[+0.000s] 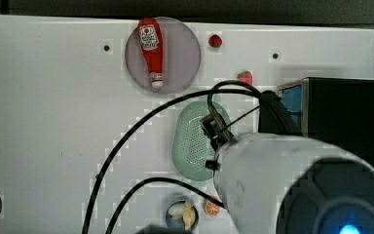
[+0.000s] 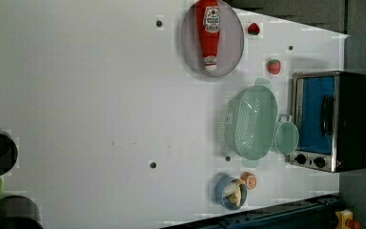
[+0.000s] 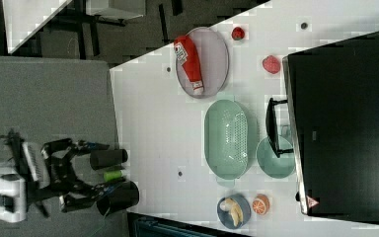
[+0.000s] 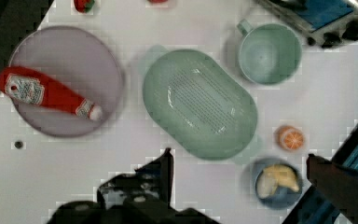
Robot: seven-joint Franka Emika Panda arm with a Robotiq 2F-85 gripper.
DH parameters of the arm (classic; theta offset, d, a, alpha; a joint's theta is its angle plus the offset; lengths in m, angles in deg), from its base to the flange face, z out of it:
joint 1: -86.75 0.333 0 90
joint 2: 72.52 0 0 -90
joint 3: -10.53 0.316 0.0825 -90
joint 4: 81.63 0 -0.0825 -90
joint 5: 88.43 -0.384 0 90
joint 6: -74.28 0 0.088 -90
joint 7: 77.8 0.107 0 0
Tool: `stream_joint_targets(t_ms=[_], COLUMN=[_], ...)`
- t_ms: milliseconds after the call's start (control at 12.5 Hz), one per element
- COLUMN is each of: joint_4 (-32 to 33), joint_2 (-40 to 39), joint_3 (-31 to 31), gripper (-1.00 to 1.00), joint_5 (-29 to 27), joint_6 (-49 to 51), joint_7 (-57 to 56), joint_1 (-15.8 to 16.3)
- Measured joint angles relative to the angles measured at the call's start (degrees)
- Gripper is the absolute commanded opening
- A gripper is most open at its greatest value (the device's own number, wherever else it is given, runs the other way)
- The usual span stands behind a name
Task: Drag strainer left to right.
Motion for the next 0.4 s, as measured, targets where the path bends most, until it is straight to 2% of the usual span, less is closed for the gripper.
stream_joint_targets(t_ms=[400], joint_4=[1.01], joint_2=[-0.90], joint_3=[1.55], gripper=[1.00], joint_5=[-0.32], joint_6=[0.38], joint_7=[-2.13], joint_1=[0.24])
